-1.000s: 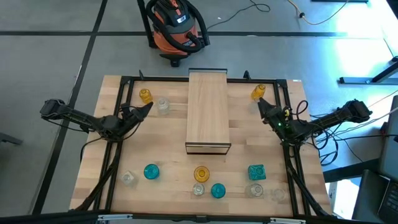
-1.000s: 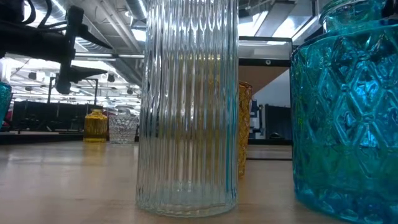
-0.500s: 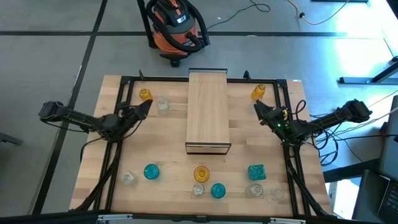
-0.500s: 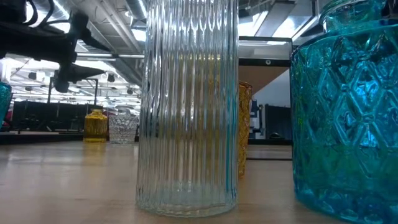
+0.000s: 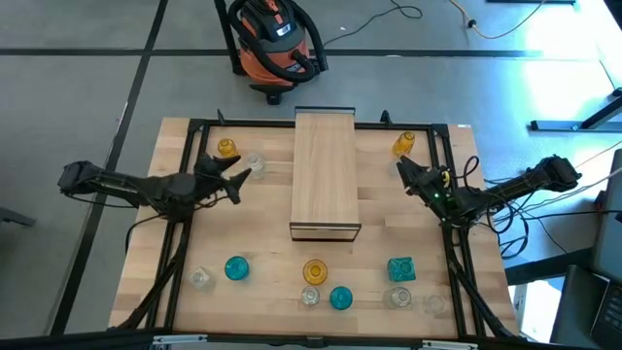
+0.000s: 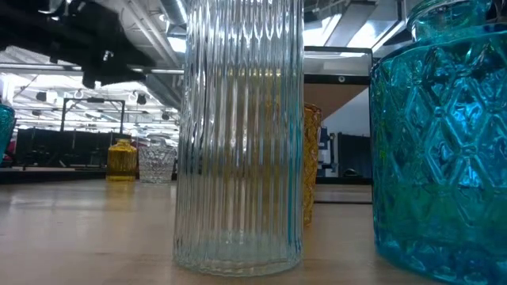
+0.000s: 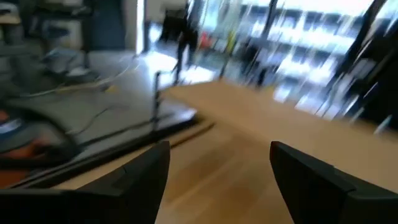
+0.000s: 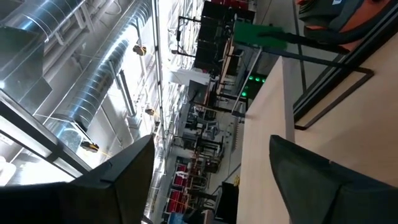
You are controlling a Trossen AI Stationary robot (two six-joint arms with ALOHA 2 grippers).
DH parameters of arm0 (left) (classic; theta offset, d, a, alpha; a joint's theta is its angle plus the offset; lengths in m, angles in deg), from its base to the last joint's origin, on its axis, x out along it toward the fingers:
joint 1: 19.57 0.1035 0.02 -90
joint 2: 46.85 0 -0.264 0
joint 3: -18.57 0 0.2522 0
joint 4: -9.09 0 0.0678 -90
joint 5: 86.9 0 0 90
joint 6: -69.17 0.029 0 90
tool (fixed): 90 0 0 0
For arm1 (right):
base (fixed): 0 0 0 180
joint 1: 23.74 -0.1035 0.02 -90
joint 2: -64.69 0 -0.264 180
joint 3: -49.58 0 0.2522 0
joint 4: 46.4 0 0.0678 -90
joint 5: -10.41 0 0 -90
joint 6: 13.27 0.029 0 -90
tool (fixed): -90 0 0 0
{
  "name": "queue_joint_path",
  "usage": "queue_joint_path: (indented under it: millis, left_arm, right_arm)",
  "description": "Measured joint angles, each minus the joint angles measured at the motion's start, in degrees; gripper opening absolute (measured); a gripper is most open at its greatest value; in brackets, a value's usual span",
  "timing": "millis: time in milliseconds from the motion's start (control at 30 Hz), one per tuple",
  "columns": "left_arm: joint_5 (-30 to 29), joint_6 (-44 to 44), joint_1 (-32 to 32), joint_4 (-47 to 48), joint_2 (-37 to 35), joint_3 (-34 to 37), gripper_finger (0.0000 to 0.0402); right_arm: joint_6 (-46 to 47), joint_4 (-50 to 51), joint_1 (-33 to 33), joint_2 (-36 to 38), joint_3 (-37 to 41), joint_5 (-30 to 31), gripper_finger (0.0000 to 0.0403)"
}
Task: Sort vases onto shelf
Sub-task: Put the transparent vase on the shelf
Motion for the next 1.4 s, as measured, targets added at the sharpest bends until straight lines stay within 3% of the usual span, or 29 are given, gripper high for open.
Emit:
queue_joint_path:
  millis: [100, 267, 400, 800, 1033, 1400]
  left_arm:
    - [0.39, -4.69, 1.87, 9.55, 2.17, -2.26, 0.0270]
    - [6.52, -7.00, 7.37, 11.28, 7.07, -3.38, 0.0270]
    - [7.21, -7.48, 12.69, 14.92, 13.89, -5.01, 0.0270]
    - [15.46, -9.61, 24.23, 9.63, 28.11, -7.87, 0.0270]
    - [19.57, -10.77, 27.09, 5.05, 29.97, -7.87, 0.0270]
    - [20.98, -8.55, 29.49, 3.79, 29.97, -7.87, 0.0270]
  right_arm:
    - [-1.03, -0.75, 0.00, 0.00, 0.00, -0.01, 0.0280]
    - [-3.43, -2.38, 0.00, 0.00, 0.00, 0.00, 0.0280]
    - [-3.50, -2.36, 0.00, 0.00, 0.00, 0.46, 0.0280]
    - [-3.41, -2.38, 0.00, 0.00, 0.00, 0.48, 0.0280]
    - [-3.39, -2.36, 0.00, 0.00, 0.00, 0.48, 0.0280]
    - [-3.39, -1.97, 0.00, 0.00, 0.00, 1.49, 0.0280]
